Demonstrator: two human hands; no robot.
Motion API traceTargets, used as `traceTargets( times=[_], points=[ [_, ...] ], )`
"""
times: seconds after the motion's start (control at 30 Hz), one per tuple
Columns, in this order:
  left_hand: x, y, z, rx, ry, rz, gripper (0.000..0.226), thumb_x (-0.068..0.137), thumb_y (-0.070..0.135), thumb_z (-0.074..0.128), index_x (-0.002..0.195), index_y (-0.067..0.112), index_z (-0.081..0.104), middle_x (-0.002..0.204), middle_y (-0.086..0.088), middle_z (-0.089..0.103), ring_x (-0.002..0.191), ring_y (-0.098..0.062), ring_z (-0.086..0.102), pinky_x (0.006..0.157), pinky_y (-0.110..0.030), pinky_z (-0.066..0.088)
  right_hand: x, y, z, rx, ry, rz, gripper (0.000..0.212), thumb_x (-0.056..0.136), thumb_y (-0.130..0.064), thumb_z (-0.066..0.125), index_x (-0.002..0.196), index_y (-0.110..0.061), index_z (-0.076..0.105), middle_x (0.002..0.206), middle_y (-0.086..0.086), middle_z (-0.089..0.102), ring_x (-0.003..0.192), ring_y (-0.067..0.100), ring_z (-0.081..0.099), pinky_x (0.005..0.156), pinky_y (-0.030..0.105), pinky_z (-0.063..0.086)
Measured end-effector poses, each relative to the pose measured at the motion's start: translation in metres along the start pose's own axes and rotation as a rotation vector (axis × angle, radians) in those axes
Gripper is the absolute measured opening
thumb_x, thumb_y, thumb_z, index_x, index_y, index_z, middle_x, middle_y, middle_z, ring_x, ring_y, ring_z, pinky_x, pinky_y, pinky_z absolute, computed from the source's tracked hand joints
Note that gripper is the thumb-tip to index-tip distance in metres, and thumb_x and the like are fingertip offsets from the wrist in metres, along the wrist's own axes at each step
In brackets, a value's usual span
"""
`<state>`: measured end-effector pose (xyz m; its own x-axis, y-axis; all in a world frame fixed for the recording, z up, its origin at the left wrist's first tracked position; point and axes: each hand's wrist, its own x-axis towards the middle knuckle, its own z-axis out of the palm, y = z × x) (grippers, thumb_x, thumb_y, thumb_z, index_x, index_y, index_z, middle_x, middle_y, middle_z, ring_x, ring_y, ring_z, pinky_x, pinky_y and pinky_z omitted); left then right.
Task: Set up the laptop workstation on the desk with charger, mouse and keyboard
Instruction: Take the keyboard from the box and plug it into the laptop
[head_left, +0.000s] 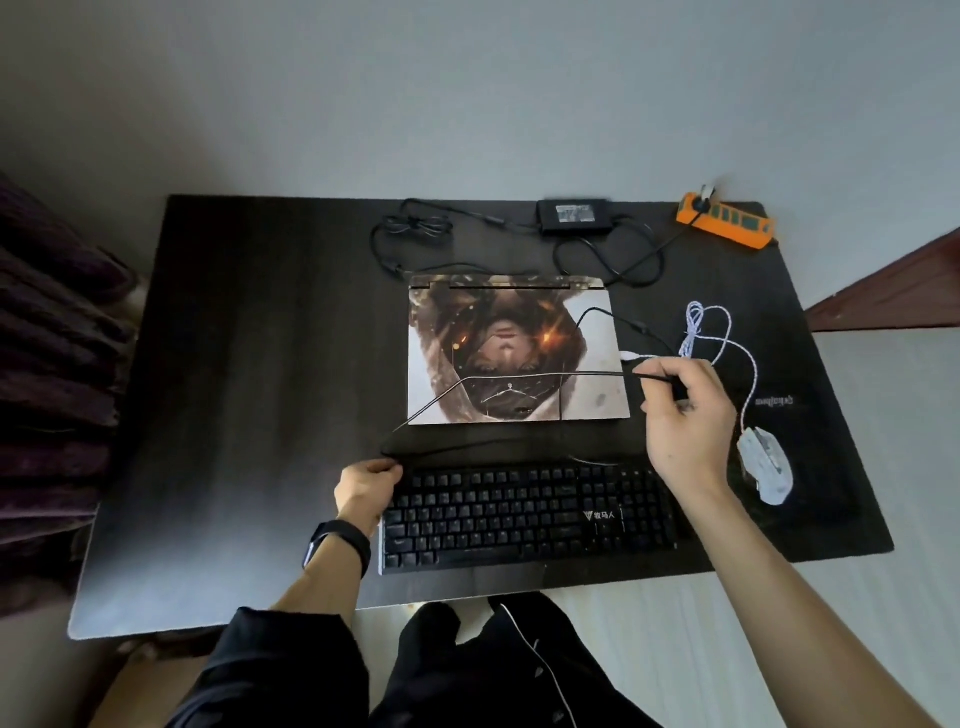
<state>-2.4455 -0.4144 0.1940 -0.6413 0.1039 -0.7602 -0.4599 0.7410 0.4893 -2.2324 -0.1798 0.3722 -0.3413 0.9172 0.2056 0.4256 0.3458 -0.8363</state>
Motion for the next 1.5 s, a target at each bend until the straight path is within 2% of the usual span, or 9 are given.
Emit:
traceTargets(
  times=[0.13, 0.3, 0.43, 0.57, 0.8, 1.03, 1.2, 1.33, 1.5],
  points=[
    [-0.012, 0.000, 0.023, 0.022, 0.046, 0.021, 0.023, 0.083, 0.027, 0.074, 0.106, 0.023, 0.076, 0.107, -0.005, 0.074, 0.104, -0.027, 0.067, 0.097, -0.036, 0.052, 0.023, 0.006, 0.004, 0.016, -0.072, -0.039, 0.013, 0.089, -0.022, 0.059, 0.091, -0.017, 0.072, 0.095, -0.003, 0.063, 0.078, 0.026, 0.066, 0.064, 0.031, 0.050],
    [-0.030, -0.001, 0.038, 0.004, 0.234, 0.015, 0.029, 0.087, 0.027, 0.072, 0.111, 0.012, 0.074, 0.112, -0.012, 0.073, 0.112, -0.031, 0.064, 0.099, -0.033, 0.046, 0.043, 0.016, 0.007, 0.041, -0.166, -0.033, 0.016, 0.089, -0.007, 0.063, 0.087, -0.022, 0.069, 0.093, -0.003, 0.062, 0.082, -0.004, 0.059, 0.068, 0.014, 0.043],
    [-0.041, -0.003, 0.041, 0.004, 0.308, 0.002, 0.030, 0.089, 0.032, 0.069, 0.111, 0.012, 0.073, 0.113, -0.013, 0.072, 0.113, -0.032, 0.063, 0.099, -0.033, 0.045, 0.049, 0.022, 0.006, 0.049, -0.247, -0.075, 0.021, 0.089, -0.004, 0.064, 0.086, -0.024, 0.066, 0.092, -0.004, 0.060, 0.082, -0.009, 0.056, 0.071, 0.008, 0.041],
    [-0.046, 0.001, 0.037, -0.040, 0.270, 0.003, 0.030, 0.086, 0.026, 0.070, 0.113, 0.014, 0.071, 0.114, -0.009, 0.072, 0.111, -0.029, 0.064, 0.100, -0.033, 0.046, 0.050, 0.024, 0.010, 0.073, -0.336, -0.102, 0.014, 0.086, -0.023, 0.058, 0.086, -0.020, 0.071, 0.093, -0.004, 0.062, 0.085, -0.006, 0.057, 0.073, 0.006, 0.040],
    [-0.060, -0.022, 0.034, 0.174, 0.073, -0.126, 0.036, 0.087, 0.033, 0.068, 0.113, 0.009, 0.071, 0.107, -0.010, 0.071, 0.106, -0.030, 0.065, 0.089, -0.030, 0.050, 0.048, 0.008, 0.021, 0.124, -0.451, -0.131, 0.016, 0.091, -0.005, 0.066, 0.087, -0.019, 0.073, 0.094, -0.003, 0.064, 0.088, -0.001, 0.059, 0.075, 0.005, 0.040],
    [-0.060, -0.025, 0.051, 0.030, 0.254, -0.054, 0.043, 0.085, 0.024, 0.072, 0.126, 0.017, 0.066, 0.121, -0.008, 0.070, 0.115, -0.029, 0.062, 0.100, -0.035, 0.048, 0.041, 0.011, 0.013, 0.098, -0.507, -0.115, 0.015, 0.092, -0.003, 0.064, 0.088, -0.014, 0.074, 0.097, 0.001, 0.063, 0.083, -0.012, 0.061, 0.070, 0.004, 0.040],
    [-0.057, -0.033, 0.052, -0.031, 0.237, -0.041, 0.043, 0.083, 0.032, 0.074, 0.125, 0.024, 0.066, 0.119, -0.002, 0.071, 0.109, -0.027, 0.065, 0.091, -0.043, 0.055, 0.035, 0.015, 0.013, 0.087, -0.534, -0.139, 0.014, 0.092, -0.001, 0.064, 0.089, -0.010, 0.074, 0.096, 0.001, 0.062, 0.083, -0.013, 0.061, 0.070, 0.002, 0.040],
    [-0.065, -0.033, 0.047, -0.186, 0.286, -0.060, 0.063, 0.086, 0.031, 0.072, 0.142, 0.014, 0.046, 0.131, -0.007, 0.062, 0.119, -0.028, 0.058, 0.103, -0.035, 0.045, 0.031, 0.019, 0.029, 0.063, -0.610, -0.141, 0.013, 0.093, -0.011, 0.065, 0.091, -0.020, 0.074, 0.098, -0.014, 0.061, 0.087, 0.003, 0.065, 0.076, 0.013, 0.047],
    [-0.082, 0.003, 0.002, -0.218, 0.328, 0.161, 0.076, 0.084, 0.045, 0.070, 0.148, 0.039, 0.030, 0.099, 0.000, 0.071, 0.098, -0.020, 0.067, 0.092, -0.034, 0.050, 0.028, 0.006, 0.056, 0.007, -0.689, -0.190, 0.013, 0.095, -0.023, 0.065, 0.102, -0.019, 0.076, 0.098, -0.018, 0.060, 0.095, 0.000, 0.060, 0.082, 0.010, 0.044]
  ],
)
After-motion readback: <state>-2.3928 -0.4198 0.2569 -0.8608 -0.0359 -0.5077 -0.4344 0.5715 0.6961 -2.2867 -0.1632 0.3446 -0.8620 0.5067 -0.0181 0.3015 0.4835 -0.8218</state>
